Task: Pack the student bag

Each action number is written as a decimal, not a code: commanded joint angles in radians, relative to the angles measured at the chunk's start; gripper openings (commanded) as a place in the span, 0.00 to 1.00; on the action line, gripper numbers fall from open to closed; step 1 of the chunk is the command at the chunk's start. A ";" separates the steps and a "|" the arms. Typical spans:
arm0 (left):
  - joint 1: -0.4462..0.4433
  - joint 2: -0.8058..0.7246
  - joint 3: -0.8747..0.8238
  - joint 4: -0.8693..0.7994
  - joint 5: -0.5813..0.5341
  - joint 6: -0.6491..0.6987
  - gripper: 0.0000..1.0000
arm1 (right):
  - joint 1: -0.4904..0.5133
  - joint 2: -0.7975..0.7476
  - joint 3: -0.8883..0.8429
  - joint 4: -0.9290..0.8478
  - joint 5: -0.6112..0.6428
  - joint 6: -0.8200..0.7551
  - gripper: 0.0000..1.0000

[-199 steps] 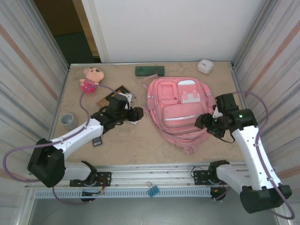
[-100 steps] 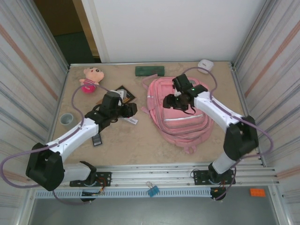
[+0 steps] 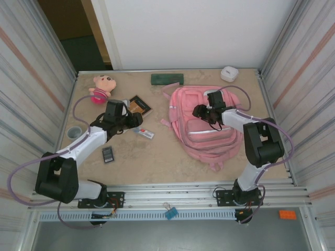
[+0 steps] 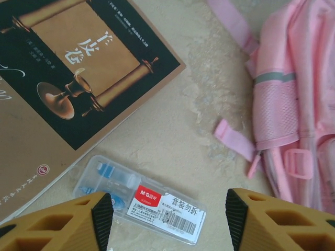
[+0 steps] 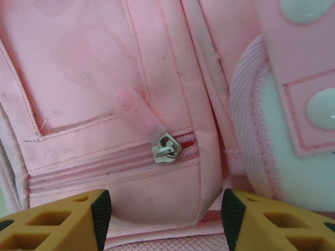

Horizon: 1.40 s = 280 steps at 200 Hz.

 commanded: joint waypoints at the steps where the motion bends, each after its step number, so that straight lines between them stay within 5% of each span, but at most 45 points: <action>1: 0.019 0.031 0.078 -0.025 0.036 0.065 0.61 | -0.068 -0.008 -0.081 -0.111 0.070 0.007 0.60; 65: 0.137 0.235 0.331 -0.188 0.055 0.214 0.62 | -0.165 -0.198 -0.100 -0.203 0.036 -0.006 0.61; 102: 0.174 0.449 0.539 -0.340 0.023 0.306 0.61 | -0.022 -0.362 0.025 -0.281 0.066 -0.032 0.62; 167: 0.166 0.719 0.676 -0.386 0.202 0.250 0.54 | 0.134 -0.401 0.042 -0.277 0.007 0.006 0.63; 222: 0.049 0.737 0.554 -0.308 0.262 0.131 0.52 | 0.196 -0.413 -0.012 -0.244 -0.043 0.078 0.63; 280: -0.053 0.558 0.464 -0.228 0.199 0.054 0.57 | 0.288 -0.363 -0.038 -0.180 -0.038 0.175 0.63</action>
